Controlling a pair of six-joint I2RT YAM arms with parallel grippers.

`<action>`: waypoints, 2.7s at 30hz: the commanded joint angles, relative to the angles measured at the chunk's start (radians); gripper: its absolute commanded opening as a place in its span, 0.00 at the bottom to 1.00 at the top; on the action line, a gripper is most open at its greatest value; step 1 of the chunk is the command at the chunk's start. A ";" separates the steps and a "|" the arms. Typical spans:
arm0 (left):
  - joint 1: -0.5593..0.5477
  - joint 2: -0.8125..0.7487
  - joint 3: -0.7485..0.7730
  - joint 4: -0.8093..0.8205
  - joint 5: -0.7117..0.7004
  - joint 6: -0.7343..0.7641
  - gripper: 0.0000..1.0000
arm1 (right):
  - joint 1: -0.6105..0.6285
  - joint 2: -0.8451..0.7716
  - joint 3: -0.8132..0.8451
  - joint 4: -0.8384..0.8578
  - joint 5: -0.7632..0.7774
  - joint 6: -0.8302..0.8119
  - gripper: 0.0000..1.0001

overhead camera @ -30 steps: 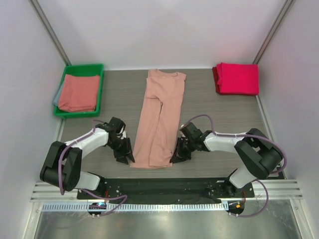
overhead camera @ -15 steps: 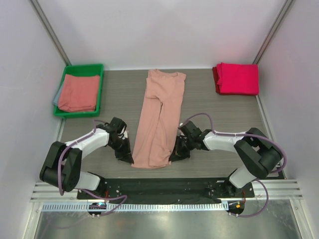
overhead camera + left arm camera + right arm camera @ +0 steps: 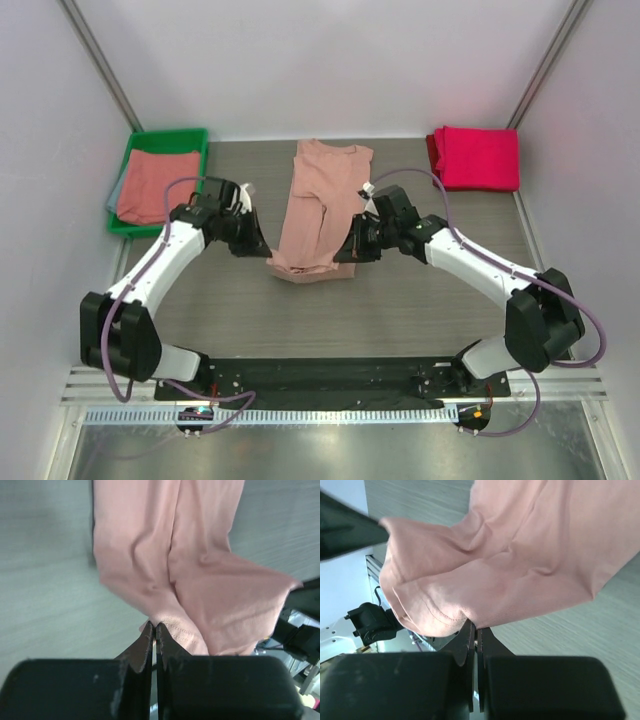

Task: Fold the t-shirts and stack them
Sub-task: Fold the tshirt

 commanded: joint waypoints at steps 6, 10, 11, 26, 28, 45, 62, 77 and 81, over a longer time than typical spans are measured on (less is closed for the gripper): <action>0.003 0.273 0.286 0.043 0.007 0.096 0.00 | -0.088 0.010 0.139 -0.074 0.069 -0.130 0.01; 0.003 0.375 0.430 0.054 0.003 0.102 0.00 | -0.168 0.043 0.131 -0.050 0.061 -0.129 0.01; 0.004 0.392 0.457 0.051 0.003 0.105 0.00 | -0.184 0.048 0.125 -0.044 0.055 -0.129 0.01; 0.003 0.685 0.701 0.052 -0.051 0.139 0.00 | -0.309 0.347 0.244 0.130 -0.040 -0.114 0.01; 0.003 0.705 0.734 0.057 -0.063 0.140 0.00 | -0.317 0.390 0.280 0.130 -0.040 -0.117 0.01; 0.004 0.838 0.862 0.074 -0.148 0.142 0.00 | -0.347 0.611 0.477 0.153 -0.072 -0.129 0.01; 0.049 0.500 0.568 -0.075 -0.214 0.167 0.75 | -0.430 0.277 0.136 0.027 -0.236 -0.081 0.52; 0.105 0.552 0.213 0.178 0.190 -0.128 0.59 | -0.323 0.346 -0.032 0.168 -0.275 0.057 0.50; 0.104 0.591 0.251 0.173 0.199 -0.127 0.57 | -0.323 0.373 -0.042 0.164 -0.261 0.063 0.49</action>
